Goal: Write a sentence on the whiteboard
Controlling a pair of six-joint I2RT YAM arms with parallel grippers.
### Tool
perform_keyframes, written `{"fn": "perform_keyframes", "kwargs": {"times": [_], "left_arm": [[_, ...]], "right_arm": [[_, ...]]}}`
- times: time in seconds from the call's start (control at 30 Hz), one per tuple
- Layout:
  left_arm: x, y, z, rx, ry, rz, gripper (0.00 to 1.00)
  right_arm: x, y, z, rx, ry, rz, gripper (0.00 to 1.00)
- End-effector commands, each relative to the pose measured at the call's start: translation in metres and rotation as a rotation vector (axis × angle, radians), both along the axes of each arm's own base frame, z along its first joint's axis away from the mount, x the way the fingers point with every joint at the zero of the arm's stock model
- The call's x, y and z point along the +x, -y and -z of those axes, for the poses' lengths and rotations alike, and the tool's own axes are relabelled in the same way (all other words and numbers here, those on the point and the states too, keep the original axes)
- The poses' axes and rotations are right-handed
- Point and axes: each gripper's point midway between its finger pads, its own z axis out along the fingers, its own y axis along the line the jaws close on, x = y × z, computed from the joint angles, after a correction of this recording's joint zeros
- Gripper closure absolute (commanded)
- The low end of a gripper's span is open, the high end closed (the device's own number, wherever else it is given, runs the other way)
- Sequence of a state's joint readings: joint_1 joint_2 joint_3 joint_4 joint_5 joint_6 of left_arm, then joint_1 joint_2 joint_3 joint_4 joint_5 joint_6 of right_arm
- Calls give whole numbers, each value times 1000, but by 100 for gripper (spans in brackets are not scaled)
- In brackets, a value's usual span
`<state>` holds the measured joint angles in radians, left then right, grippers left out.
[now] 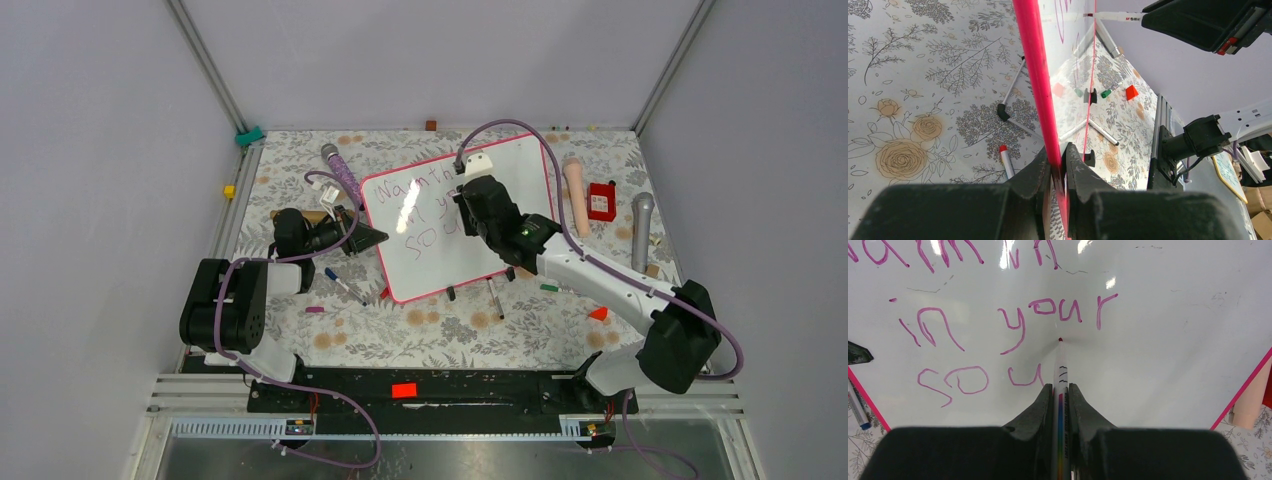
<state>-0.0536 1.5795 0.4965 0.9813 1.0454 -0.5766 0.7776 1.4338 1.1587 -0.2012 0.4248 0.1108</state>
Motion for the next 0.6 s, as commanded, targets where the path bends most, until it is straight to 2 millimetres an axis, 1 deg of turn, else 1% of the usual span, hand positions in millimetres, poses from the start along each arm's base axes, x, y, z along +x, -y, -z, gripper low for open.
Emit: {"fn": "perform_keyframes", "kwargs": {"times": [0.0, 0.27, 0.37, 0.47, 0.57], "left_arm": [[13, -11, 11, 61, 88, -68, 100], [12, -11, 11, 57, 90, -66, 100], [12, -11, 11, 56, 89, -67, 100], [12, -10, 11, 55, 85, -63, 100], [12, -10, 11, 55, 83, -63, 100]], "right_arm": [[-1, 4, -1, 17, -9, 17, 100], [-24, 9, 30, 21, -98, -13, 100], [-30, 14, 37, 20, -115, -5, 100], [-35, 14, 45, 23, -137, -17, 100], [-38, 13, 48, 33, -152, -19, 100]]}}
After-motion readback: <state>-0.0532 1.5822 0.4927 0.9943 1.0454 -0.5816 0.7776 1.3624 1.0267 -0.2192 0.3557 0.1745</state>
